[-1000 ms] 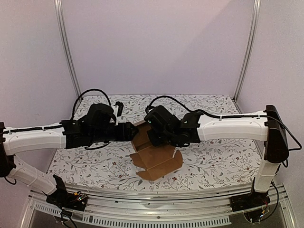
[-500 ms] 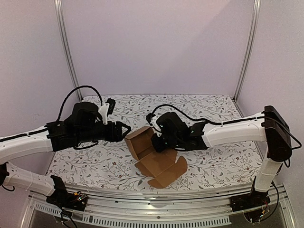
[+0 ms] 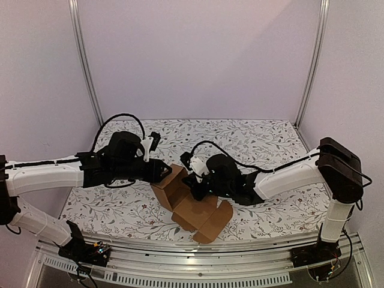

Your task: Fold the paper box

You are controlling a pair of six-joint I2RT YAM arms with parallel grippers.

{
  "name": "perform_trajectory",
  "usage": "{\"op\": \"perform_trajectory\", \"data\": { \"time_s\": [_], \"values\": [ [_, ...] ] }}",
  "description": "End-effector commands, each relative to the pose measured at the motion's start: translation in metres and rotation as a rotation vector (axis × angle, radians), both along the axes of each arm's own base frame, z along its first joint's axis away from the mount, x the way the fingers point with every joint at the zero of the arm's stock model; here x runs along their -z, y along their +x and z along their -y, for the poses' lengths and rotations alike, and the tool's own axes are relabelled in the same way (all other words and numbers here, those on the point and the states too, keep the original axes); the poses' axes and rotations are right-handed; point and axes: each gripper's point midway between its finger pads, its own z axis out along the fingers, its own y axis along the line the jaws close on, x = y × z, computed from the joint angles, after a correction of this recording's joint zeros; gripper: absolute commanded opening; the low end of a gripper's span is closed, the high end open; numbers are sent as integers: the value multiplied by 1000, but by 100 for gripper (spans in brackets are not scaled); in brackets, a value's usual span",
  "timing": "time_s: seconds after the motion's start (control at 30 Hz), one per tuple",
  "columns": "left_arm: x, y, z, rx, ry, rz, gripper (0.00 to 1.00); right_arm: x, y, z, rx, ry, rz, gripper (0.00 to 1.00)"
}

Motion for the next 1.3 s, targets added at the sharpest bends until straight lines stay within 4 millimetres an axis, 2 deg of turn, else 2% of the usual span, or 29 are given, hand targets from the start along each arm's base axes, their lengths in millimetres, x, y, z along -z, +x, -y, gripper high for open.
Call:
{"op": "perform_trajectory", "data": {
  "time_s": [0.0,0.2,0.37,0.6,0.7,0.87,1.0,1.27],
  "values": [
    [8,4,10,37,-8,-29,29,-4,-1,-15,-75,110,124,0],
    [31,3,15,56,25,-71,13,20,0,-20,-81,131,135,0],
    [46,1,17,66,39,-109,10,37,-1,-17,-82,128,146,0],
    [57,-2,18,75,61,-147,9,54,-3,-16,-93,119,158,0],
    [61,-5,20,83,56,-171,9,57,-3,-15,-92,122,157,3],
    [68,-8,24,86,50,-212,8,57,-2,-15,-85,133,159,17],
    [71,-9,25,86,56,-223,8,55,0,-15,-73,150,164,24],
    [72,-9,22,78,86,-226,8,64,5,-16,-52,150,162,23]
  ]
}}
